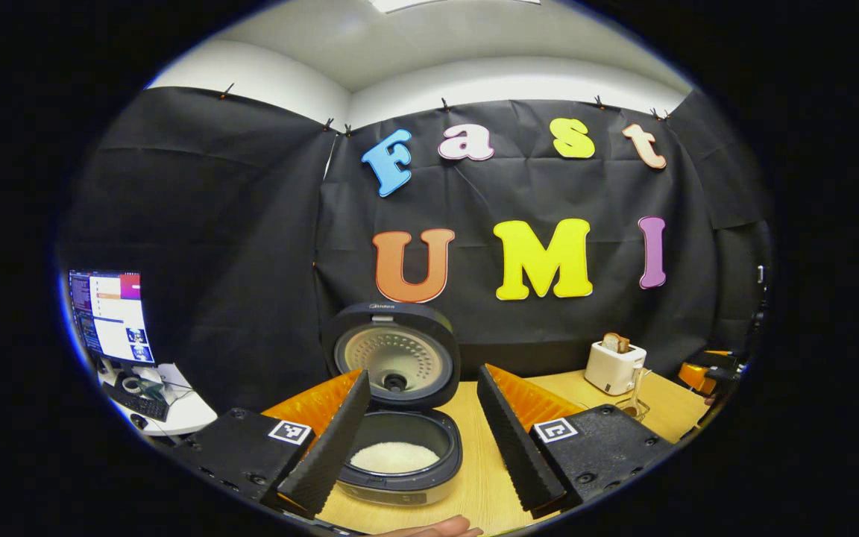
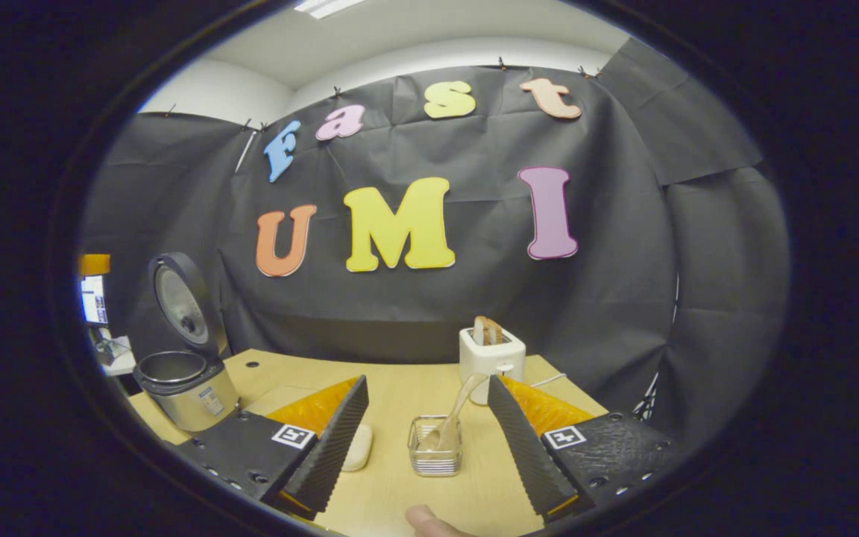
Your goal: Close the left gripper, press the button to open the rice cooker; take a wooden spoon from the chopstick holder with the right hand, scoop a spoonful of rice and pour it into the rice cooker, then put the wooden spoon back into the chopstick holder.
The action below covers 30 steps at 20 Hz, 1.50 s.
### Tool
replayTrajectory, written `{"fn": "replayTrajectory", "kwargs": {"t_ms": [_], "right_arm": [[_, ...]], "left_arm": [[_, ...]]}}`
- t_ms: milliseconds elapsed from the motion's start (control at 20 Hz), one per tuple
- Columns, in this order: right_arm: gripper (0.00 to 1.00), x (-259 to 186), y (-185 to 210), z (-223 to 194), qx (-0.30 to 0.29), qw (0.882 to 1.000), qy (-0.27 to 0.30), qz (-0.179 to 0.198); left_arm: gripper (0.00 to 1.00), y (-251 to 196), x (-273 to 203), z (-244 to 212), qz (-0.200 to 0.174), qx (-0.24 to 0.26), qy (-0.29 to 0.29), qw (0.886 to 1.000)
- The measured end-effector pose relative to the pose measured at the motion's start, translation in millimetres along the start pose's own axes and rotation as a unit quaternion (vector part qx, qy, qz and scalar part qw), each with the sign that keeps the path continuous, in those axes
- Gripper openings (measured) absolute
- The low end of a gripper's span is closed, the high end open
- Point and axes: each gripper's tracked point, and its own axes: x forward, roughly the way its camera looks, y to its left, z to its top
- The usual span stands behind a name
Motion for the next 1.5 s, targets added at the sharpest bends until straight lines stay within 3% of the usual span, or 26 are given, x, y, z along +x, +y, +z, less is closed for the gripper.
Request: {"fn": "replayTrajectory", "kwargs": {"t_ms": [150,450,500,750,800,850,900,1050,1150,1300,1500], "right_arm": [[0.96,-11,-4,-15,-0.001,1.0,0.003,0.013],[0.95,-14,-26,-39,0.02,1.0,0.012,0.003],[0.91,-12,-29,-41,0.028,1.0,0.015,0.003],[0.95,-12,-47,-43,0.042,0.999,0.011,-0.006],[0.91,-12,-48,-42,0.046,0.999,0.007,-0.008],[0.96,-12,-49,-41,0.049,0.999,0.005,-0.006],[0.95,-12,-49,-39,0.053,0.999,0.002,-0.007],[0.96,-9,-49,-42,0.06,0.998,-0.003,-0.007],[0.91,-8,-46,-45,0.057,0.998,-0.001,-0.004],[0.91,-7,-40,-48,0.047,0.999,0.002,0.0],[0.92,-8,-28,-55,0.045,0.999,0.014,0.011]], "left_arm": [[0.92,-2,29,31,-0.003,0.009,-0.012,1.0],[0.92,11,112,70,0.006,-0.016,-0.028,0.999],[0.92,13,129,72,0.01,-0.017,-0.029,0.999],[0.92,32,208,56,0.025,-0.021,-0.031,0.999],[0.92,41,222,49,0.034,-0.025,-0.025,0.999],[0.92,50,234,39,0.046,-0.028,-0.015,0.998],[0.93,58,242,31,0.055,-0.03,-0.005,0.998],[0.93,67,247,22,0.047,-0.038,-0.003,0.998],[0.92,65,246,19,0.039,-0.041,-0.002,0.998],[0.92,63,237,14,0.035,-0.006,-0.006,0.999],[0.92,63,215,10,0.03,-0.008,-0.002,1.0]]}}
